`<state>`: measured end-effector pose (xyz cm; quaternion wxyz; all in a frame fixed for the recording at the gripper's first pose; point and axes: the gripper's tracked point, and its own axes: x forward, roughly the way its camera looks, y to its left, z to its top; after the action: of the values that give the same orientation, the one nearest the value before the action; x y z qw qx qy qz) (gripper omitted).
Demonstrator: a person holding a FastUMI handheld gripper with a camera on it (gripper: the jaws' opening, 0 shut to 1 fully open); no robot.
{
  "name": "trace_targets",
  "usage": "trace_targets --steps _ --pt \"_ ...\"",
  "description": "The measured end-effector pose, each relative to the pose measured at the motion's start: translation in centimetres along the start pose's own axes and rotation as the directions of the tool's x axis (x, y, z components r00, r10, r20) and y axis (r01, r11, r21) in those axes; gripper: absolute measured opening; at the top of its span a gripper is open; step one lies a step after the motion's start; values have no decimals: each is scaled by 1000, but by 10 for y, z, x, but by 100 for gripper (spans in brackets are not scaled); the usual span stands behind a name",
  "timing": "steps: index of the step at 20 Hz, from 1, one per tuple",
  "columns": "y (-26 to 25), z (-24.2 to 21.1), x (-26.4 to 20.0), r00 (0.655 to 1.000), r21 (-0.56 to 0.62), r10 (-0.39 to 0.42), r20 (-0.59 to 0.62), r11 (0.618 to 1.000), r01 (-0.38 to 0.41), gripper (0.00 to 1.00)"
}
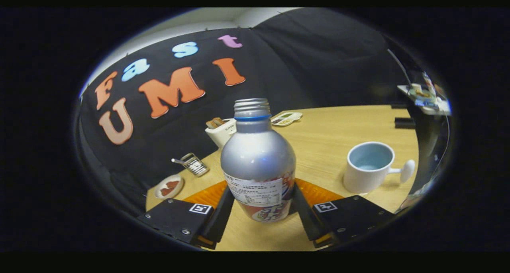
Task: Take the bottle from table, then pour the juice into the cup, finally place the bottle on the coaster
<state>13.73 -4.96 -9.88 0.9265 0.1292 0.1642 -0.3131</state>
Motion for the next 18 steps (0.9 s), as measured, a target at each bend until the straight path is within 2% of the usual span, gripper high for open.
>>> trace_targets --steps 4,8,14,18 --pt "5 1 8 998 -232 -32 50 972 43 78" --pt "12 -7 24 998 -352 -19 58 935 39 79" --pt "10 -24 42 1000 -326 14 23 945 -6 79" --pt "8 -24 46 999 -325 18 27 946 -9 80"
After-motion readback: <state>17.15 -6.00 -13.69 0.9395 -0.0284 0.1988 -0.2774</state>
